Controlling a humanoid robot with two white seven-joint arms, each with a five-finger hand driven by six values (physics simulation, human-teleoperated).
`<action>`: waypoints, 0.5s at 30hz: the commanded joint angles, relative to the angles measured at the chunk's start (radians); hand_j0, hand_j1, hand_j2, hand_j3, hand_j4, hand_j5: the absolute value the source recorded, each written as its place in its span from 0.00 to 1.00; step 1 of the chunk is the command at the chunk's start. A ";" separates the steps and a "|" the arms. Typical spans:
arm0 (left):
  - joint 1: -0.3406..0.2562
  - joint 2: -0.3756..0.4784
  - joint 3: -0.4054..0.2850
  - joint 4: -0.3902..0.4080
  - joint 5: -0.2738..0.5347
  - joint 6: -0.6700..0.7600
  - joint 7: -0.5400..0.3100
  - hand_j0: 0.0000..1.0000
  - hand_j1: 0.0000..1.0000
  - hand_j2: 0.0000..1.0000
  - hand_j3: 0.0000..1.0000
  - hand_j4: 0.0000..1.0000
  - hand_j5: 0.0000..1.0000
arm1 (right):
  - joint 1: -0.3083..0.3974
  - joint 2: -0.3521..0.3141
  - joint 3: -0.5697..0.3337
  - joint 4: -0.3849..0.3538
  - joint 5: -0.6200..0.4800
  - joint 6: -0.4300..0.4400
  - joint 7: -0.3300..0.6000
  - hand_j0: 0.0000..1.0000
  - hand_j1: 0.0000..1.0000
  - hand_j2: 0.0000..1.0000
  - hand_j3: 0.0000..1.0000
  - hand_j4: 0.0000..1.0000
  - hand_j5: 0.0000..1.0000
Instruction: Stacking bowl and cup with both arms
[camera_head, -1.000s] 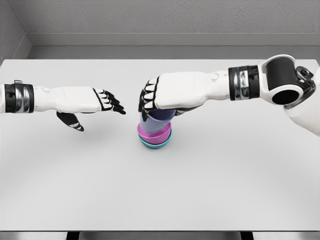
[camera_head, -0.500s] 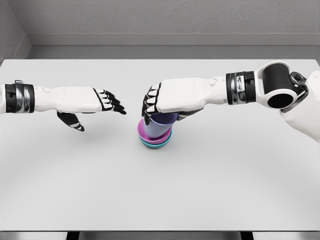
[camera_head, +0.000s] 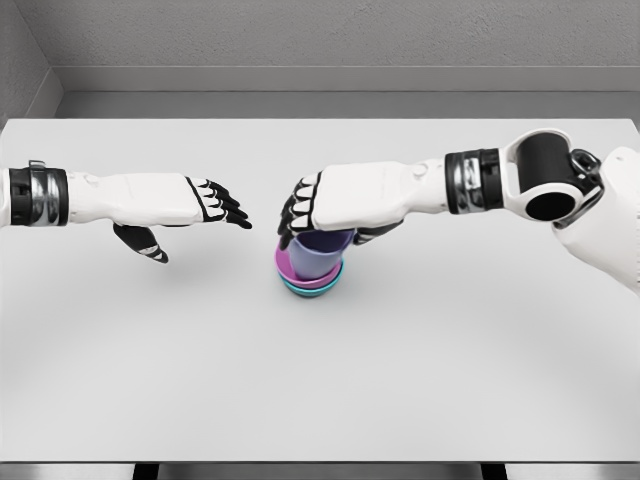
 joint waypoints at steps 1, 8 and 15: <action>0.000 -0.001 0.001 0.000 0.006 0.003 0.000 1.00 1.00 1.00 1.00 1.00 1.00 | 0.000 0.003 0.000 0.000 0.010 0.003 0.000 1.00 1.00 1.00 1.00 1.00 1.00; 0.000 0.025 0.030 0.015 0.004 0.003 0.000 1.00 1.00 1.00 1.00 1.00 1.00 | -0.002 0.011 -0.209 0.008 -0.010 0.003 0.000 1.00 1.00 1.00 1.00 1.00 1.00; 0.000 0.044 0.061 0.052 0.006 0.003 0.000 1.00 1.00 1.00 1.00 1.00 1.00 | 0.084 -0.002 -0.353 0.491 -0.018 0.003 0.000 1.00 1.00 1.00 1.00 1.00 1.00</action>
